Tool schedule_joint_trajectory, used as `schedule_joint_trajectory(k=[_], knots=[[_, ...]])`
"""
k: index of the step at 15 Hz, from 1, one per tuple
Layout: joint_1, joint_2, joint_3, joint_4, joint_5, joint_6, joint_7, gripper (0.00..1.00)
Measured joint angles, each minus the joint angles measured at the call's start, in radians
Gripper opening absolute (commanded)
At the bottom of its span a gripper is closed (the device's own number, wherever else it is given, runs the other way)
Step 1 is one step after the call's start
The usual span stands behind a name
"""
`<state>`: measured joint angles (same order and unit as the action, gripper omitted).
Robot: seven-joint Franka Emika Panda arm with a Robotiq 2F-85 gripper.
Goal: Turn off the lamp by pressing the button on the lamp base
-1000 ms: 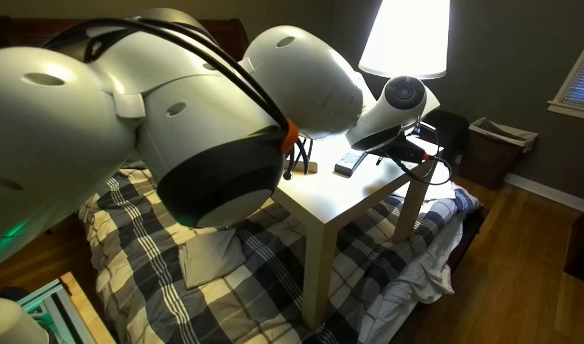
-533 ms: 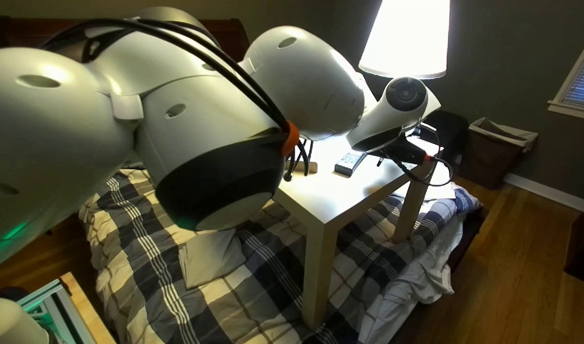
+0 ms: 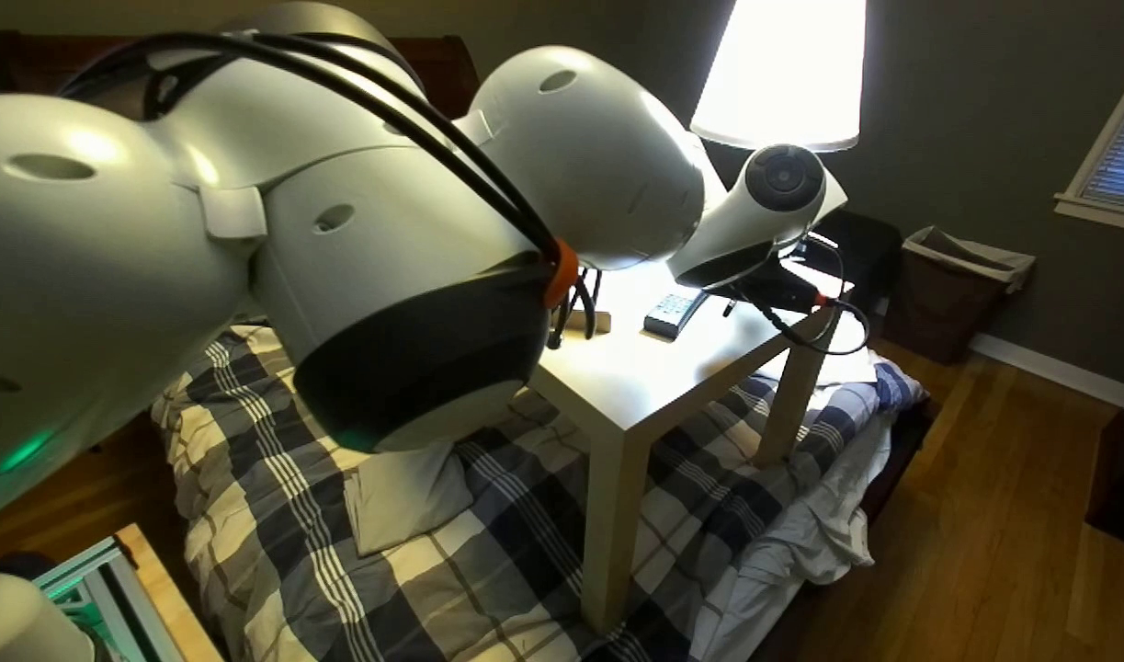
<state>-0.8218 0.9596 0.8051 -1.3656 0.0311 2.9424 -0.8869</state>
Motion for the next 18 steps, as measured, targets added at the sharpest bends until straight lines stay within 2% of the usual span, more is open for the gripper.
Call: schedule_joint_trajectory(k=[18], knots=[[-0.012, 0.0, 0.0, -0.015, 0.0, -0.003, -0.025, 0.0]])
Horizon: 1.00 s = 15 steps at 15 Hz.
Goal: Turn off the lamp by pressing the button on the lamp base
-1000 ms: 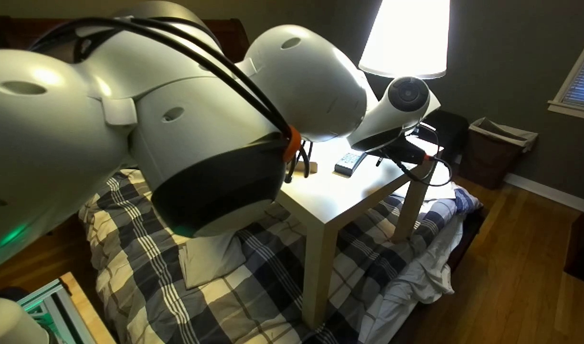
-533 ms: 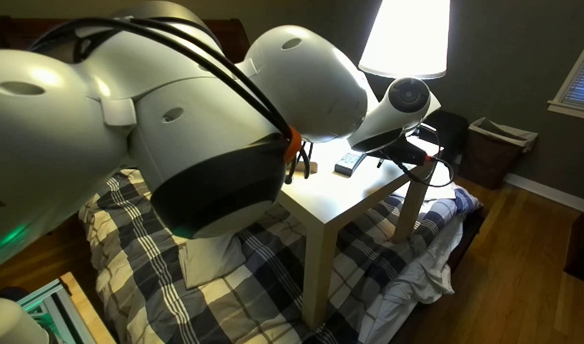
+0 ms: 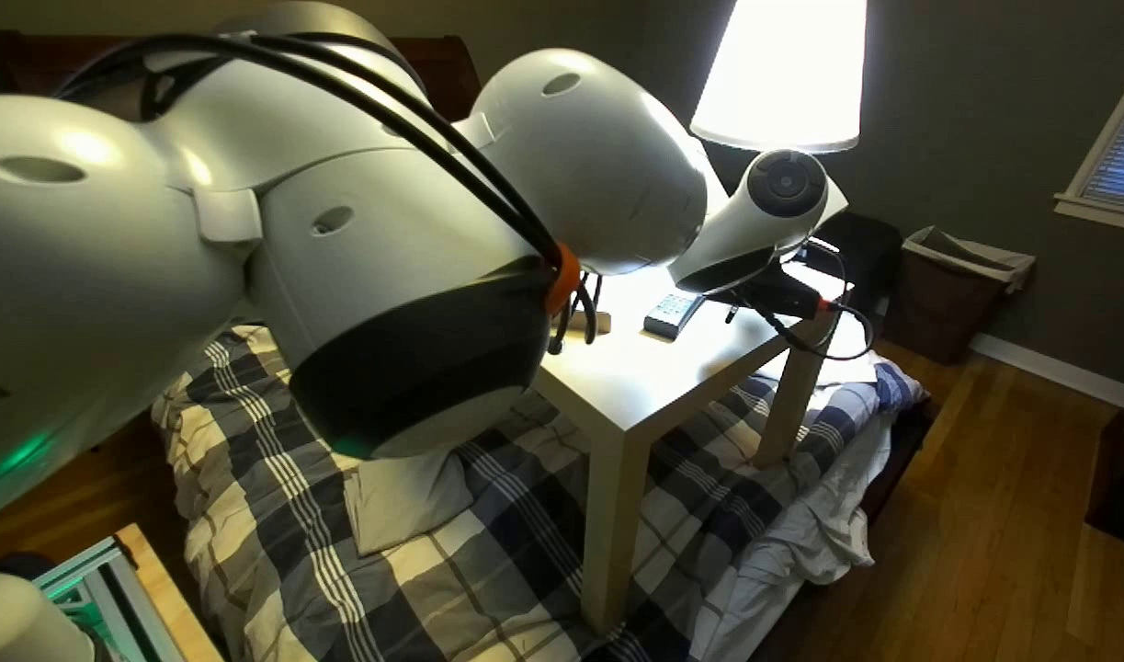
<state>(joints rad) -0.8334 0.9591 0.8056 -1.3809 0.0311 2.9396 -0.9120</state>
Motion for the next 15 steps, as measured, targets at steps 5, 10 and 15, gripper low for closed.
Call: schedule_joint_trajectory(k=[5, 10, 15], knots=[[0.001, 0.0, -0.004, 0.001, 0.004, 0.0, 0.018, 0.0], [0.004, 0.001, -0.014, 0.005, 0.021, -0.002, 0.061, 0.0], [0.007, 0.001, -0.017, 0.008, 0.032, -0.002, 0.095, 0.0]])
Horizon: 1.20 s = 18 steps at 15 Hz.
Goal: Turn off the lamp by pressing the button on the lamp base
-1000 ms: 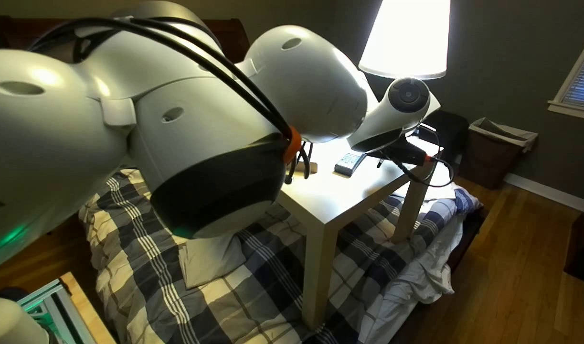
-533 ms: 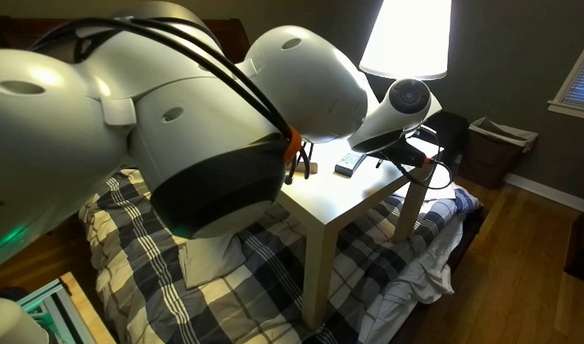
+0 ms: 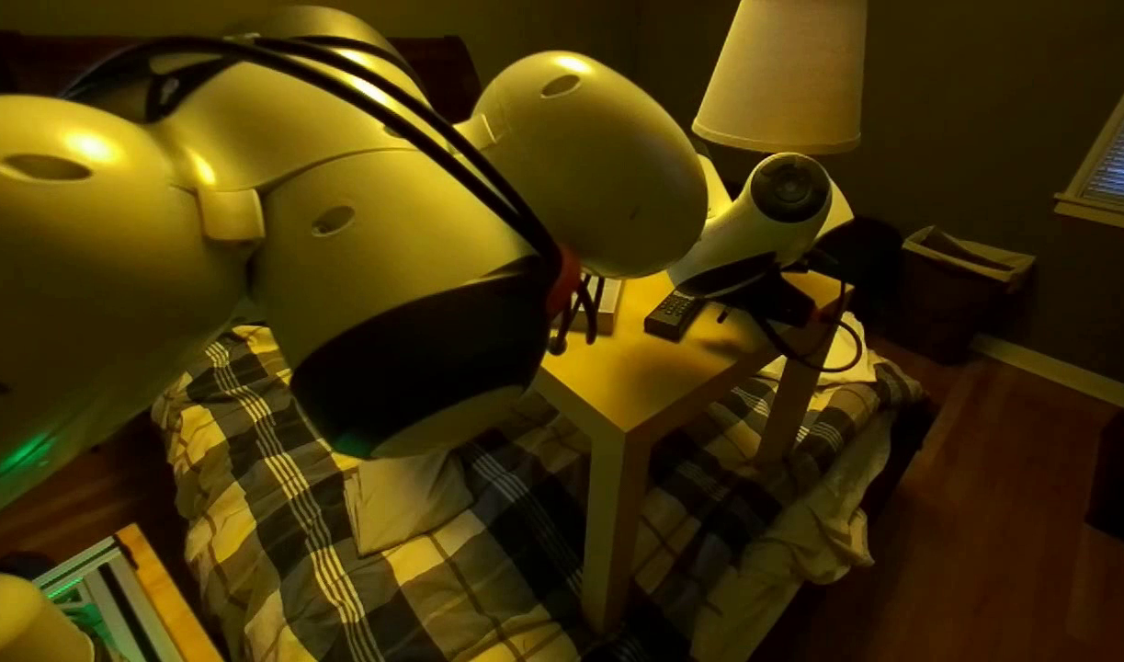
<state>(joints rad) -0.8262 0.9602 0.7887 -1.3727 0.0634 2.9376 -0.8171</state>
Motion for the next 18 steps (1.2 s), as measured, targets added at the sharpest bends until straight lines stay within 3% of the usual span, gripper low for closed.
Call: schedule_joint_trajectory(k=[7, 13, 14, 16, 18], knots=[[-0.009, -0.003, 0.001, -0.002, 0.0, -0.001, 0.012, 0.0], [-0.06, -0.043, 0.033, -0.056, 0.007, 0.043, 0.015, 0.02], [-0.072, -0.06, 0.04, -0.082, 0.007, 0.049, 0.024, 0.27], [-0.098, -0.113, 0.046, -0.149, 0.007, 0.055, 0.05, 0.31], [-0.129, -0.189, 0.046, -0.239, 0.007, 0.06, 0.086, 0.46]])
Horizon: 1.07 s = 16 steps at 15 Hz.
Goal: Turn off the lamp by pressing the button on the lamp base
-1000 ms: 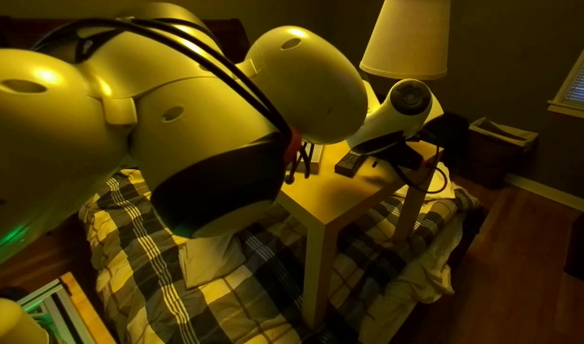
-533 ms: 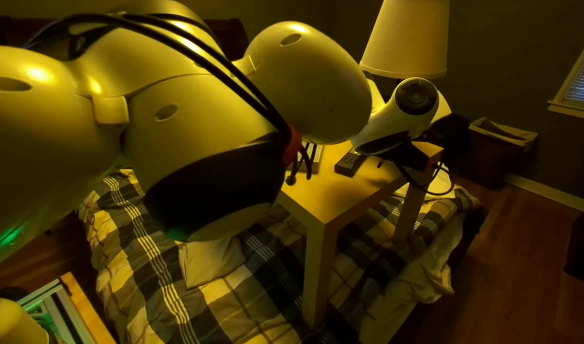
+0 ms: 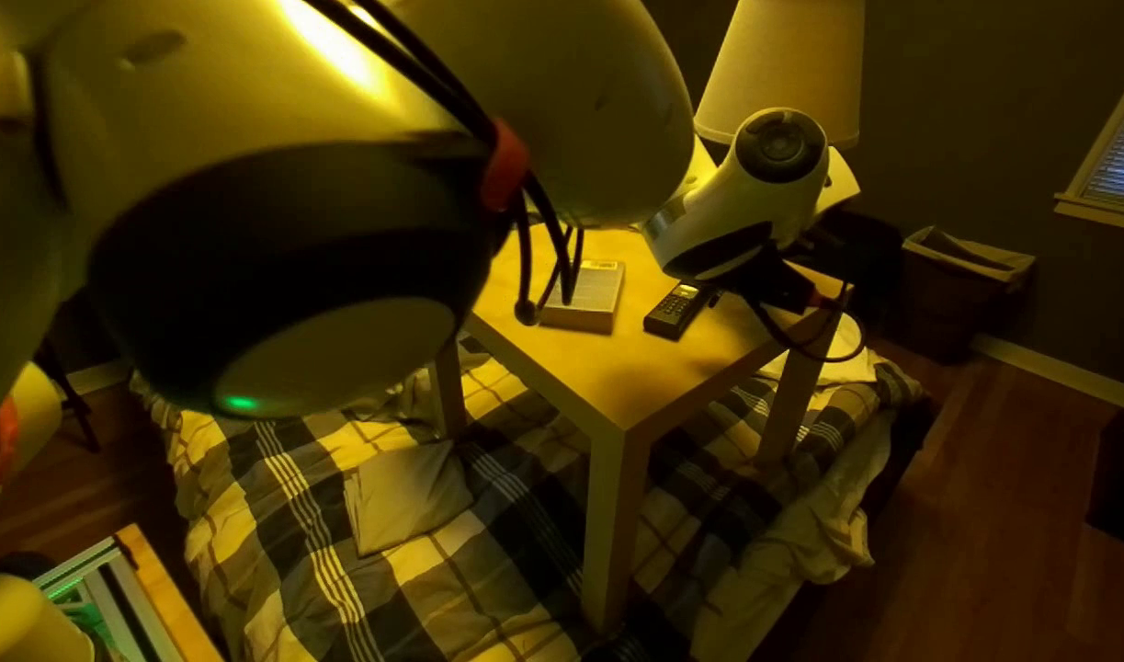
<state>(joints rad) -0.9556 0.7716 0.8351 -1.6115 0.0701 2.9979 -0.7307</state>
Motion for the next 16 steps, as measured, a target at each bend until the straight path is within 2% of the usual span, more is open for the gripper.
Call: schedule_joint_trajectory(k=[4, 7, 10, 12, 14, 16], knots=[[-0.069, -0.197, 0.002, -0.191, 0.002, 0.002, 0.1, 0.77], [-0.172, -0.349, 0.09, -0.335, 0.041, -0.043, 0.122, 0.99], [-0.282, -0.484, 0.211, -0.42, 0.133, -0.189, 0.087, 1.0], [-0.32, -0.575, 0.249, -0.439, 0.212, -0.316, 0.027, 1.0], [-0.313, -0.674, 0.226, -0.44, 0.303, -0.435, -0.052, 1.0], [-0.243, -0.77, 0.126, -0.439, 0.378, -0.534, -0.143, 0.99]])
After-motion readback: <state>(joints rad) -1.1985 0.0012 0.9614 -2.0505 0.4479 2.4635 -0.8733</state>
